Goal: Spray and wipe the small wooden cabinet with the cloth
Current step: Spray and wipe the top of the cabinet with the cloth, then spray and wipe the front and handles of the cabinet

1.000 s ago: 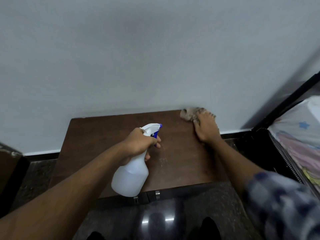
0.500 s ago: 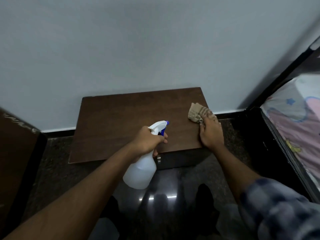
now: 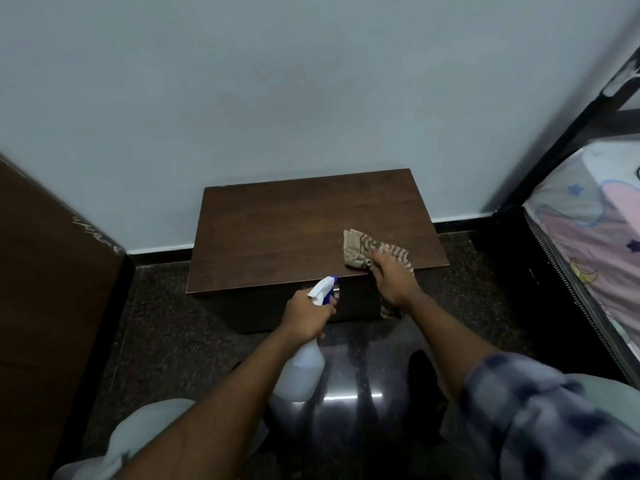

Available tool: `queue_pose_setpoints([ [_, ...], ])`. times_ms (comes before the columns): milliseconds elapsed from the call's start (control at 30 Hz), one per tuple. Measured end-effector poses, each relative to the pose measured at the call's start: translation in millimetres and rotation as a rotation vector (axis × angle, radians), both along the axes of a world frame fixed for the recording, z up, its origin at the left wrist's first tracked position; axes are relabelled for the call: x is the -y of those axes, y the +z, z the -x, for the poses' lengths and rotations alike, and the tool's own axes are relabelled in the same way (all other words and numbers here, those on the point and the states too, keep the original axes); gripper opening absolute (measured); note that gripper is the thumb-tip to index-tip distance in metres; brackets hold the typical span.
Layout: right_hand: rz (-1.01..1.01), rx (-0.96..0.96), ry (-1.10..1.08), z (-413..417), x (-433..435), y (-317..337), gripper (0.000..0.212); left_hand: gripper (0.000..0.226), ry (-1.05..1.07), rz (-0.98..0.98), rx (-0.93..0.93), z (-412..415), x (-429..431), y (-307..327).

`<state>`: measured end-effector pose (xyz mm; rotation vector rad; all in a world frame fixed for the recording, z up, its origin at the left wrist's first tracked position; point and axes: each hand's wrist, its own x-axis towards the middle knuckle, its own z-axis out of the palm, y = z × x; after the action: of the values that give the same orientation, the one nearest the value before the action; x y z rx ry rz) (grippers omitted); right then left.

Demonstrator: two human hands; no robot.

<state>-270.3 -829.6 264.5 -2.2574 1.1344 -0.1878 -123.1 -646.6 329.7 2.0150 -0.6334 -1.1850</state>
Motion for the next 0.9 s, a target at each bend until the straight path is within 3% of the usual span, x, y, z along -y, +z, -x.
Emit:
queue_pose_setpoints([
  [133,-0.192,0.123,-0.167,-1,-8,18,0.036,0.009,0.071,0.011,0.048,7,-18,7],
  [300,-0.504,0.544,-0.481,0,-69,36,0.030,0.007,0.154,0.034,0.108,12,-29,29],
  [500,-1.060,0.939,-0.964,-18,-139,-9,0.029,0.008,0.219,0.028,0.122,19,-31,15],
  [667,-1.345,0.988,-1.182,-41,-158,-38,0.038,0.010,0.173,-0.011,0.098,22,-43,-20],
  [833,-1.396,1.011,-1.232,-56,-135,-88,0.056,0.022,0.039,-0.073,0.068,14,-47,-41],
  [900,-1.431,1.023,-1.231,-55,-125,-71,0.061,0.021,0.033,-0.072,0.080,8,-43,-49],
])
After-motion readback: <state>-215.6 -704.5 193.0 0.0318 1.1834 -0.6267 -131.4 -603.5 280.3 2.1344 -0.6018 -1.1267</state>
